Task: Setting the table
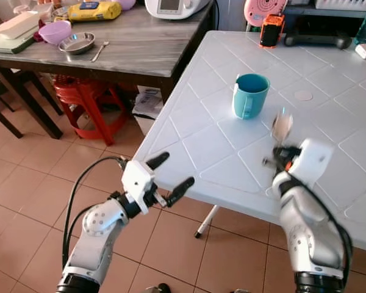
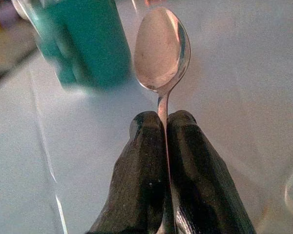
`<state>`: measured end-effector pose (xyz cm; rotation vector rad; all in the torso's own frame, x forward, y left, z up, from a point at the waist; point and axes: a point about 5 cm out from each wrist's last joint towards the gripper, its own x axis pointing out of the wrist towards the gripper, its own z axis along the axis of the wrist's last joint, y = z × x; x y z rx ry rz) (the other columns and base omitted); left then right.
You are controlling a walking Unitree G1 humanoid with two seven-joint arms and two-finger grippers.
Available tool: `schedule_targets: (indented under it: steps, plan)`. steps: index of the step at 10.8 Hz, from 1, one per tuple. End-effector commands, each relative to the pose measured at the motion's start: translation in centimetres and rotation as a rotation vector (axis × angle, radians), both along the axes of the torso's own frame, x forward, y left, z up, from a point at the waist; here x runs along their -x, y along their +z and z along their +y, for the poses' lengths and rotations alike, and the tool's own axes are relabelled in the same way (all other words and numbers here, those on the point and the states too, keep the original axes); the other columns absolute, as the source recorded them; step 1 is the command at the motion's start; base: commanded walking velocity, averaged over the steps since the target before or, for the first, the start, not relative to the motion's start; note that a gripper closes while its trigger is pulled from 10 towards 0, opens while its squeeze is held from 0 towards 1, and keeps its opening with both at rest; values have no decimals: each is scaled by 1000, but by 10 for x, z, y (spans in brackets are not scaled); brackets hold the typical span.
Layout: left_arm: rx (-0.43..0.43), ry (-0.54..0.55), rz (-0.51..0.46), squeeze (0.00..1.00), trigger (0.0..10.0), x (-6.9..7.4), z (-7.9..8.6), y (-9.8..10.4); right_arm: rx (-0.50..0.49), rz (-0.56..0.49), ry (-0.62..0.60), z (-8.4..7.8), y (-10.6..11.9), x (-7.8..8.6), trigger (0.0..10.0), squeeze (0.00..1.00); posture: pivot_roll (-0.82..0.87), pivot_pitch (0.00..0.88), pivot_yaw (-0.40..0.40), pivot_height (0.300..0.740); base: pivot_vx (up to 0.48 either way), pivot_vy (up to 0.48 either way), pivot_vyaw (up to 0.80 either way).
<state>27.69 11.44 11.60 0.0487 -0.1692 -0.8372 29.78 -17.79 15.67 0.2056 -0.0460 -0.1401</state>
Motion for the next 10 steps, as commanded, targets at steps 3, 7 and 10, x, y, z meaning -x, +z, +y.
schedule_targets:
  steps: [3, 7, 10]
  plan:
    - [15, 52, -12, 0, 10000, -2, 2, 3, 64, -143, 29, 14, 29, 1, 0, 0, -102, 117, 131, 740, 0, 0, 0]
    - [48, 128, -7, 0, 10000, -7, 1, 4, 121, -141, 49, 16, 29, 2, 10000, 0, -105, 115, 124, 740, 0, 0, 0]
    - [37, 122, -6, 0, 10000, -8, 2, 3, 77, -47, 49, 16, 10, 3, 10000, 1000, -106, 118, 132, 740, 0, 0, 0]
